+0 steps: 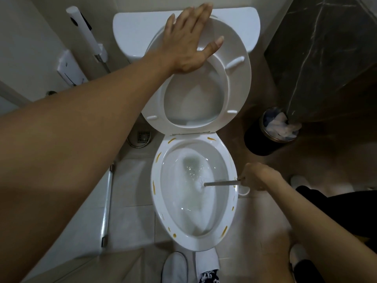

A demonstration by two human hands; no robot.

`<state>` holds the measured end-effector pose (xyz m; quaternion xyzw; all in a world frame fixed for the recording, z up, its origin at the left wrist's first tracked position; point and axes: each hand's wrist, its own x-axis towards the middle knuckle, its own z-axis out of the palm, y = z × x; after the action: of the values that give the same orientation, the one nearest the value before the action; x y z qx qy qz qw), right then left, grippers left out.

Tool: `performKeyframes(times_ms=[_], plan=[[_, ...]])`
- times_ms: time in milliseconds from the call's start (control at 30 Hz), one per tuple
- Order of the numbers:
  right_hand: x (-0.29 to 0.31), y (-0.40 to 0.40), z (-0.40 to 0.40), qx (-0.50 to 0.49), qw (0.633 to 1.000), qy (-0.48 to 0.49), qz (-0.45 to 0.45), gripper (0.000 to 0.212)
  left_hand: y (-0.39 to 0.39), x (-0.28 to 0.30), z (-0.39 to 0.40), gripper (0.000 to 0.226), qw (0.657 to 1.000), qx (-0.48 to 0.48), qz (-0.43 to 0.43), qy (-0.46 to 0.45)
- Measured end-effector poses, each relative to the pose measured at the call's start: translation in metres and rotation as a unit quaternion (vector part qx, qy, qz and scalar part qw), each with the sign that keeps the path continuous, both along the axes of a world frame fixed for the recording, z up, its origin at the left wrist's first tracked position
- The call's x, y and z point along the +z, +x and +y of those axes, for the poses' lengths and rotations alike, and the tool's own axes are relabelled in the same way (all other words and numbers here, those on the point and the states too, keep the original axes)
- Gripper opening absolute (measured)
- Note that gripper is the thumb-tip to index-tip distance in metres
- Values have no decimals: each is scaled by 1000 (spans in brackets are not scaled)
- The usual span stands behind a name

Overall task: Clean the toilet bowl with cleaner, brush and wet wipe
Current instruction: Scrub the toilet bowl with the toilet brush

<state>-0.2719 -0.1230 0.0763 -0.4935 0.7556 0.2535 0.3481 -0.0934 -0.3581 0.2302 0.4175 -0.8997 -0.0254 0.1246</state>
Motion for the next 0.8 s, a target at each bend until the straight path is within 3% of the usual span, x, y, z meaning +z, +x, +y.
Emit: performKeyframes(times_ms=[133,333,467,667,800], plan=[[-9,6,-5,-7,998,-61,25,29,1,0,-1,77,1000,-2,-3,-4],[-15,8,-7,18,999,-32,26,34,1,-1,-2,76,1000,-5,-8,-6],[-19,18,-12,11,996,-83,39,32,1,0,-2,76,1000,-5,-5,-6],[-28,29,-4,23,996,-63,66,29,1,0,-1,75,1000,-3,-7,-7],[-24,31,-19,19,993,-99,63,31,0,0,-1,74,1000,-3,-5,-4]])
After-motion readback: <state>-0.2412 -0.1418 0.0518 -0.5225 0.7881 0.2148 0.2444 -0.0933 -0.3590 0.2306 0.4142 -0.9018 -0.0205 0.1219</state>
